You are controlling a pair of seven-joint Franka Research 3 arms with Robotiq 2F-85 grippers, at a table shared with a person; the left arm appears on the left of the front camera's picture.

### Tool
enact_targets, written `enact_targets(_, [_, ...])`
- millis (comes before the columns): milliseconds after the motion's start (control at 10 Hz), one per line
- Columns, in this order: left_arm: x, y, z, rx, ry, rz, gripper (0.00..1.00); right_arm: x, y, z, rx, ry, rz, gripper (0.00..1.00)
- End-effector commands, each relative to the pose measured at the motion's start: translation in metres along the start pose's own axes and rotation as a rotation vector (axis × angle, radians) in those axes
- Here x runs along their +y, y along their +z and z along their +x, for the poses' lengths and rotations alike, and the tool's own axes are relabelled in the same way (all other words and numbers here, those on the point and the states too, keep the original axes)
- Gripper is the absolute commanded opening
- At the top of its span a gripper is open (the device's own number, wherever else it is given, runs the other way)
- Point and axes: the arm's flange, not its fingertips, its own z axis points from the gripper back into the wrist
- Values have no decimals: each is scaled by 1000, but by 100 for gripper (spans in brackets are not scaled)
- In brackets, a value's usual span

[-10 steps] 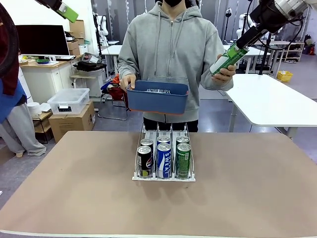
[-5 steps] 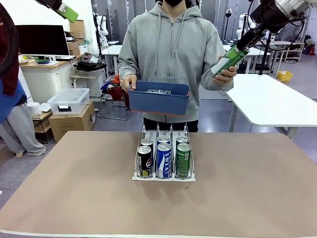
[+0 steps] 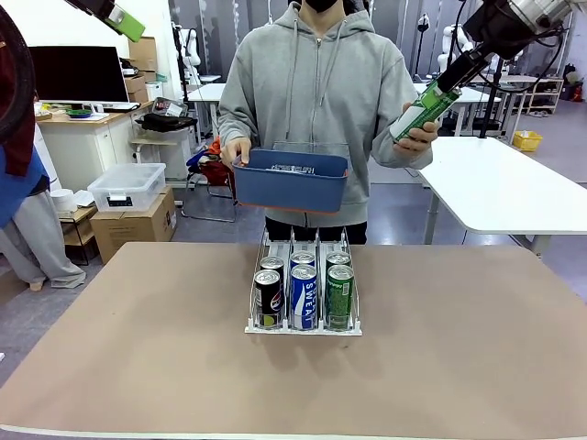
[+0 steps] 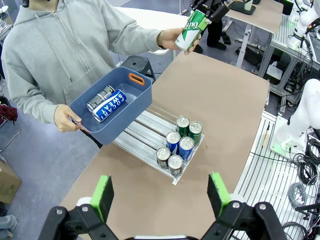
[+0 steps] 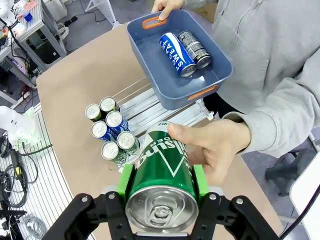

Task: Fill the beverage cans into the dispenser.
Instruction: Pick up the Sprite handed by the human.

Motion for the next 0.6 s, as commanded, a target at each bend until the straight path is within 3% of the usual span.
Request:
enact_targets(0, [1,0,0,2,2,7,100,-1,3,-1,-14,35,8,0])
enact_targets(200, [1,0,0,2,2,7,100,-4,4,-1,-28,-21,-5,0])
enact_targets(500, [1,0,0,2,2,7,100,-1,1,0,-5,4,0,0])
